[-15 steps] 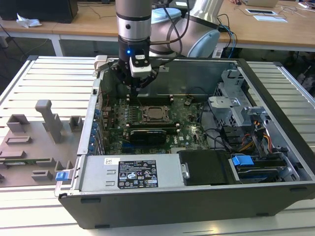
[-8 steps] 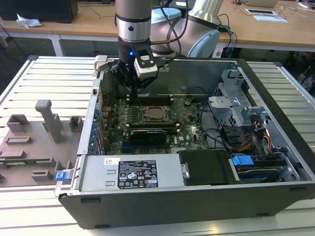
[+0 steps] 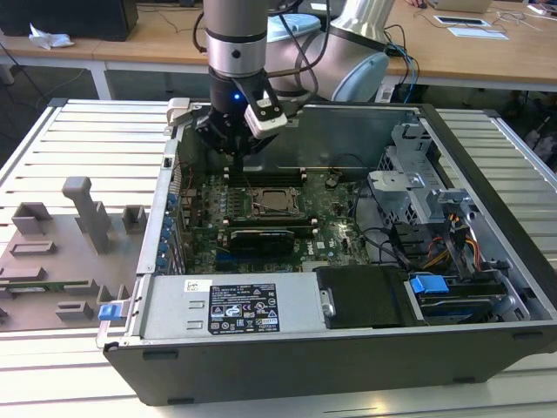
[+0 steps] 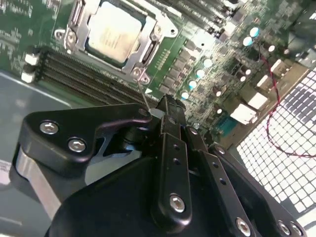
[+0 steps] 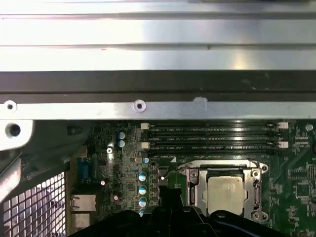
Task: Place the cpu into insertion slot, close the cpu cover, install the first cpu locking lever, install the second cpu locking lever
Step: 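Install the first cpu locking lever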
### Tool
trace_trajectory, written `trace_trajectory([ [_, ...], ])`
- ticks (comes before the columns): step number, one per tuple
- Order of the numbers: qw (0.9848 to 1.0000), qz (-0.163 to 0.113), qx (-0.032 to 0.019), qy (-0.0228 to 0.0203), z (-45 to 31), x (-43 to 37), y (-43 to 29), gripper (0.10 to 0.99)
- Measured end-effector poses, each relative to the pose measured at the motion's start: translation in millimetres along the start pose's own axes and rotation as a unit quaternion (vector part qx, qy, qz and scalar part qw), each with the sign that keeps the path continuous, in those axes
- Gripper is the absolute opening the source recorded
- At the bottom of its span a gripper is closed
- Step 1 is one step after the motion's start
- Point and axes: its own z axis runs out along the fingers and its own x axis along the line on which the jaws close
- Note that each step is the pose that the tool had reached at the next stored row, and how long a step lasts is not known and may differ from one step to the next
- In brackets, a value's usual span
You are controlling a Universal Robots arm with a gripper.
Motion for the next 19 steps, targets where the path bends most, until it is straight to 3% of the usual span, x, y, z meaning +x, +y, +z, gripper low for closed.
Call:
trace_trajectory([
  [6,1.0,-0.003,-0.0026,-0.0001,0.4,15.1,0.2,0.102],
  [8,1.0,-0.004,-0.0074,-0.0001,1.0,15.6,4.2,0.102],
  [10,1.0,-0.004,-0.0091,-0.0001,1.2,15.7,7.2,0.102],
  [14,0.9999,-0.004,-0.0101,-0.0001,1.4,11.7,11.6,0.102],
  [19,0.9999,-0.004,-0.0106,0.0002,1.6,-2.4,12.9,0.102],
])
